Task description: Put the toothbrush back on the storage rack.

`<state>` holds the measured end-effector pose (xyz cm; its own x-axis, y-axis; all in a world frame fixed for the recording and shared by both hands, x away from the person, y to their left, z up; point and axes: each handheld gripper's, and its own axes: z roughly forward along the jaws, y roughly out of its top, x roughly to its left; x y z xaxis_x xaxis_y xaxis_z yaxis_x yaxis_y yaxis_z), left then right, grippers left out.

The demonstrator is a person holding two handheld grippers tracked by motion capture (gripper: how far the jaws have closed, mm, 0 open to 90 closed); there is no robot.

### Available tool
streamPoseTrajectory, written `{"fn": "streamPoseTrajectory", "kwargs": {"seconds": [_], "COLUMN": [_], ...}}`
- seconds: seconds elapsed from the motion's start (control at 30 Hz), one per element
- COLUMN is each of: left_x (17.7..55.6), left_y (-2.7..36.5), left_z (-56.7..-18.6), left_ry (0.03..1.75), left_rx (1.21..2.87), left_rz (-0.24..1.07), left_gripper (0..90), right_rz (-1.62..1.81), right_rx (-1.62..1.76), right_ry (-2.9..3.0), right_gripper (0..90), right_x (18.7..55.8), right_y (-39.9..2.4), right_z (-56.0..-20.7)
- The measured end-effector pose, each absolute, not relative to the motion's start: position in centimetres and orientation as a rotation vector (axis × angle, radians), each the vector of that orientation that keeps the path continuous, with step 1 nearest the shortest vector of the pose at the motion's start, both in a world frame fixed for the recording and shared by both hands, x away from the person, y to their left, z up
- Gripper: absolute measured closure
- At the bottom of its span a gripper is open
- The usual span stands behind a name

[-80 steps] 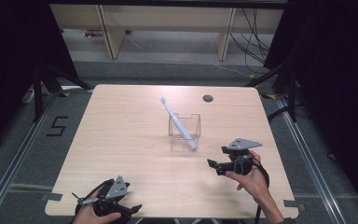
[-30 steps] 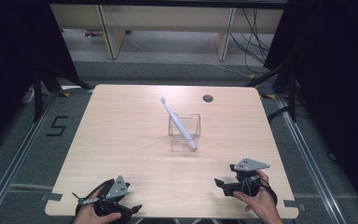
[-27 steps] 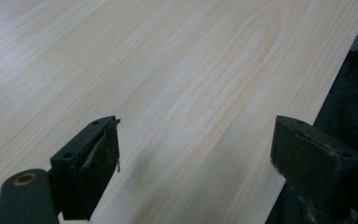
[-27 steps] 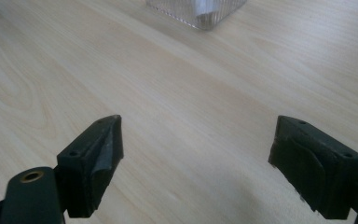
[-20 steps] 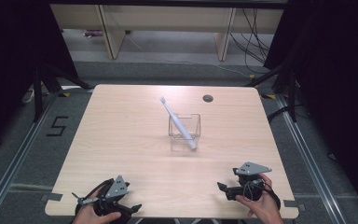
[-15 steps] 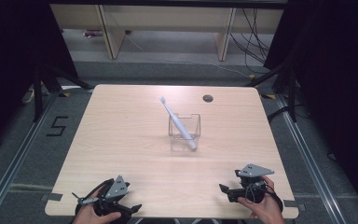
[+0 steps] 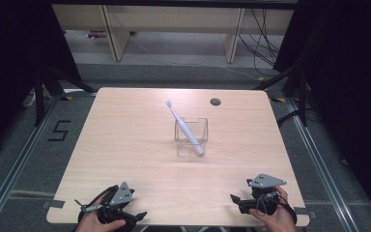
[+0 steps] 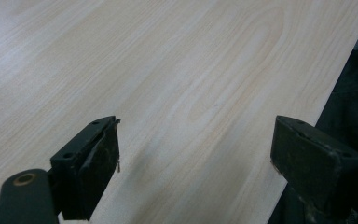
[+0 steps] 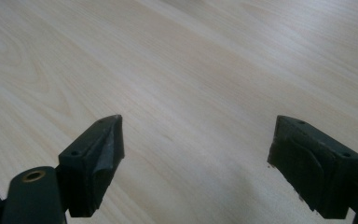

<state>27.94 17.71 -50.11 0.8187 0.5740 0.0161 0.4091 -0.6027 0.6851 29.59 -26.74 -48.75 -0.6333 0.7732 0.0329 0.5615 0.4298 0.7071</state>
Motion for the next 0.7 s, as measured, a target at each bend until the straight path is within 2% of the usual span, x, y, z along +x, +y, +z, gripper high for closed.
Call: {"fn": "streamPoseTrajectory", "kwargs": {"seconds": [0.7], "left_x": [27.95], "left_y": [17.79], "left_z": [-50.08], "left_ry": [0.713], "left_rx": [2.313], "left_rz": [0.314], "left_gripper": [14.8], "right_rz": [0.934], "right_rx": [1.171], "right_ry": [2.418], "right_gripper": [17.5], "right_x": [28.77], "right_y": [-27.11], "right_z": [-49.10]}}
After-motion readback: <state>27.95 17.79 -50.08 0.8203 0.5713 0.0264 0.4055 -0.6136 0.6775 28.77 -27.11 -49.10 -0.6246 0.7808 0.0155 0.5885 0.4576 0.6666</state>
